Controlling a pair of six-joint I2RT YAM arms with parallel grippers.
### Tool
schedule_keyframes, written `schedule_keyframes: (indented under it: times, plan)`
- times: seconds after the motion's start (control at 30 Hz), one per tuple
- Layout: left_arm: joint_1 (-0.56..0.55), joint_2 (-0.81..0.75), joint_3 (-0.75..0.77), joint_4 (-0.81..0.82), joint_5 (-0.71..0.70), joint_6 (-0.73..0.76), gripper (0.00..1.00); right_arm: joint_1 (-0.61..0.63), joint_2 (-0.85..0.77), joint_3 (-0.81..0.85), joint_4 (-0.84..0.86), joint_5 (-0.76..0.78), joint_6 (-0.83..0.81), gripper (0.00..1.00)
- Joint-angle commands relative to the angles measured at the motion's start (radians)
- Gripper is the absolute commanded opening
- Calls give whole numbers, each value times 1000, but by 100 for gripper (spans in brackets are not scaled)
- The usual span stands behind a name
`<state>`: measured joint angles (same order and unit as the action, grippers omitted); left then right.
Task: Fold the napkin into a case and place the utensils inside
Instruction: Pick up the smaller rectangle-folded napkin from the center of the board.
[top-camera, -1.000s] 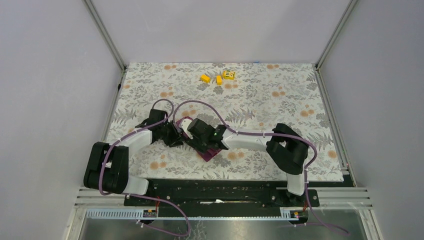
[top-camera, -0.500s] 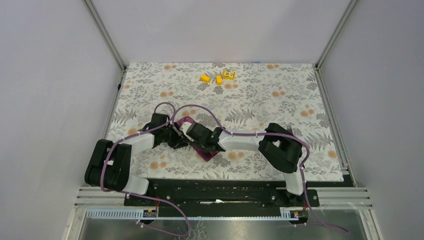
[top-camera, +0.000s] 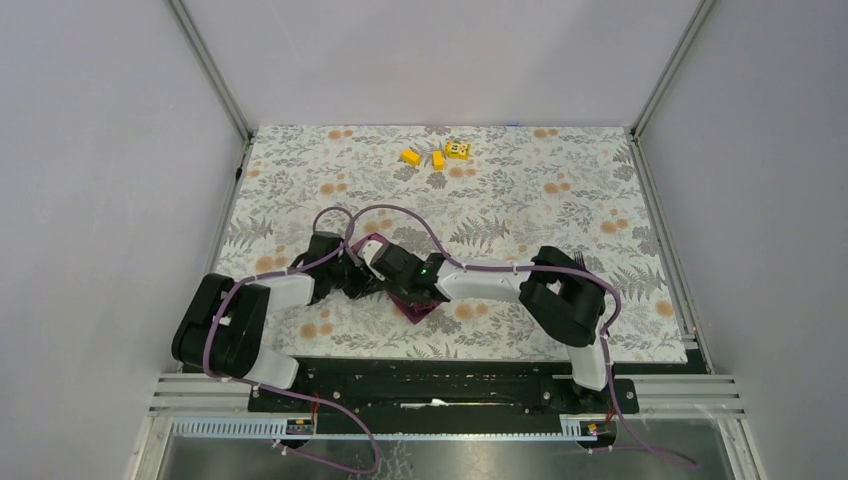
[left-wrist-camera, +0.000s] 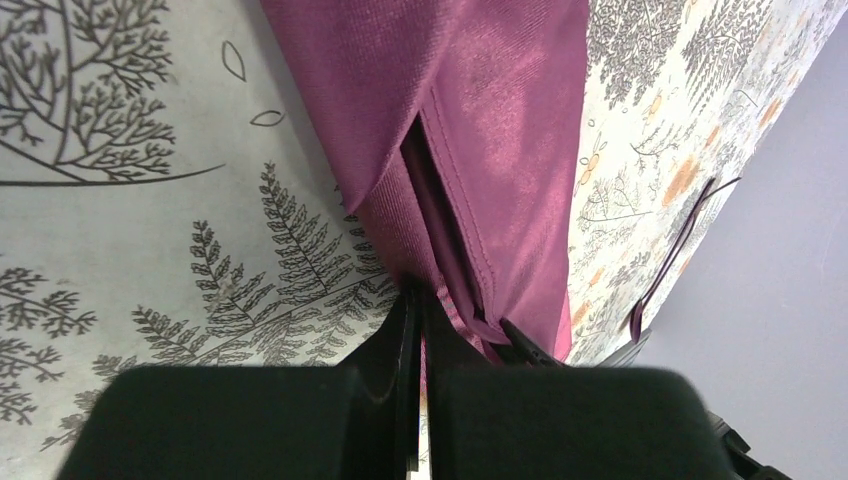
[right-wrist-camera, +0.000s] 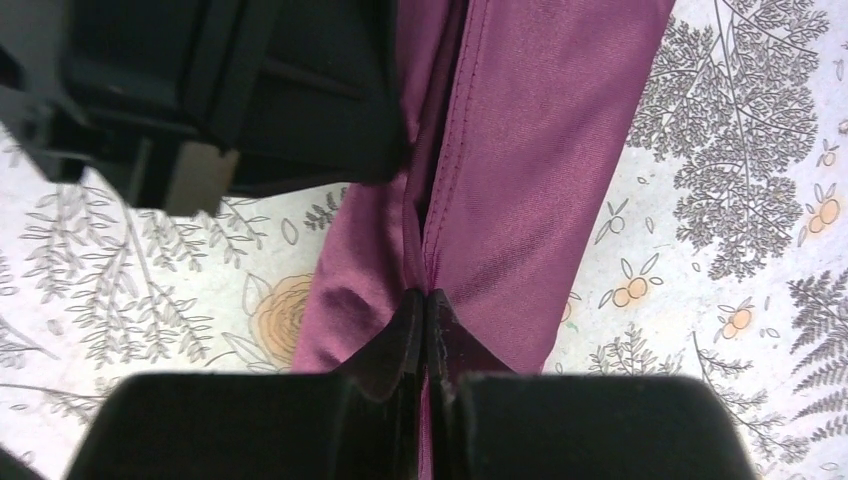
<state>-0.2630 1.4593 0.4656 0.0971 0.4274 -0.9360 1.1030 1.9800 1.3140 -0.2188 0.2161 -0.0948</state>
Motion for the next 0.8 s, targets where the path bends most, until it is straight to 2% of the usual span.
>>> schedule_keyframes:
  times: [0.0, 0.27, 0.6, 0.77]
  plan:
    - [-23, -15, -42, -7, -74, 1, 0, 11, -79, 59, -11, -65, 83, 0]
    - [-37, -35, -63, -5, -111, -20, 0, 11, -47, 67, -16, -156, 201, 0]
    - [-44, -58, -63, -32, -136, -20, 0, -29, -4, -74, 149, -160, 291, 0]
    - [-43, -72, -63, -38, -121, -26, 12, -57, 18, -164, 286, -213, 326, 0]
